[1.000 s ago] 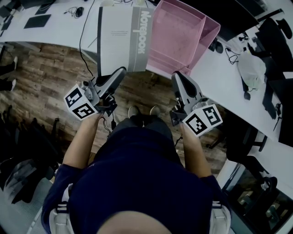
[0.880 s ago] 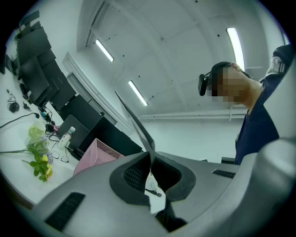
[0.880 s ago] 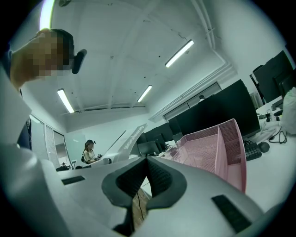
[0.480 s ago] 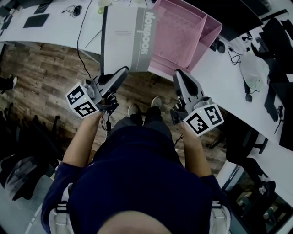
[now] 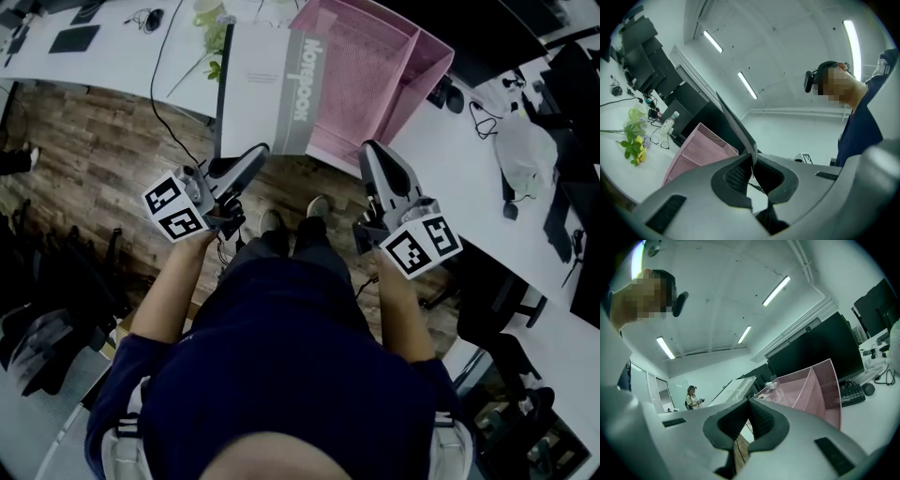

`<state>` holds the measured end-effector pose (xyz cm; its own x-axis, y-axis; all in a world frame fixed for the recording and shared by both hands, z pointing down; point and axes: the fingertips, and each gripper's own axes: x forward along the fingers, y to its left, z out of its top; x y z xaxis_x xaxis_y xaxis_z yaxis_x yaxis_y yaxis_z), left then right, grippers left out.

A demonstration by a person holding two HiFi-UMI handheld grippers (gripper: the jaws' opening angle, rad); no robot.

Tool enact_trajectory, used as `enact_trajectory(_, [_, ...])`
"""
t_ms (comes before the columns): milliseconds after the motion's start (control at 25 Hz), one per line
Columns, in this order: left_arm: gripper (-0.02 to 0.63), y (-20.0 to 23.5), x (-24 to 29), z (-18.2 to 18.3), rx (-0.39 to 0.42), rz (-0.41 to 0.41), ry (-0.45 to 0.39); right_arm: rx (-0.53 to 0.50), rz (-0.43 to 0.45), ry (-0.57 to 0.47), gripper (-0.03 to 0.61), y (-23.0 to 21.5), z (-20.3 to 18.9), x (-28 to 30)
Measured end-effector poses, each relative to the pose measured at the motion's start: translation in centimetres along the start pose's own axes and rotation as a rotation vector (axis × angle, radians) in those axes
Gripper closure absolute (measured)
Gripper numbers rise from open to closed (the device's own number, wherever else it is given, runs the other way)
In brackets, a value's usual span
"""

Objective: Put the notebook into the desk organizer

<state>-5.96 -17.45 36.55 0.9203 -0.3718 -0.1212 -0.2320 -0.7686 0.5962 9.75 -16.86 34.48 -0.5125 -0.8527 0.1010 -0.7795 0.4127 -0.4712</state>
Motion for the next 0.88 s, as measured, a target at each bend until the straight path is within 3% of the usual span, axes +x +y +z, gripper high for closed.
enact_trajectory(480, [0.578,1.6,3.6,-4.9,-0.058,0.039,0.078,0.033,0.01,0.045,0.574,-4.4,0.0,-0.6])
enact_trajectory(880, [0.578,2.8,5.0,-6.6,-0.114,0.051,0.099,0.053,0.003,0.064,0.574,-6.3,-0.4,-0.6])
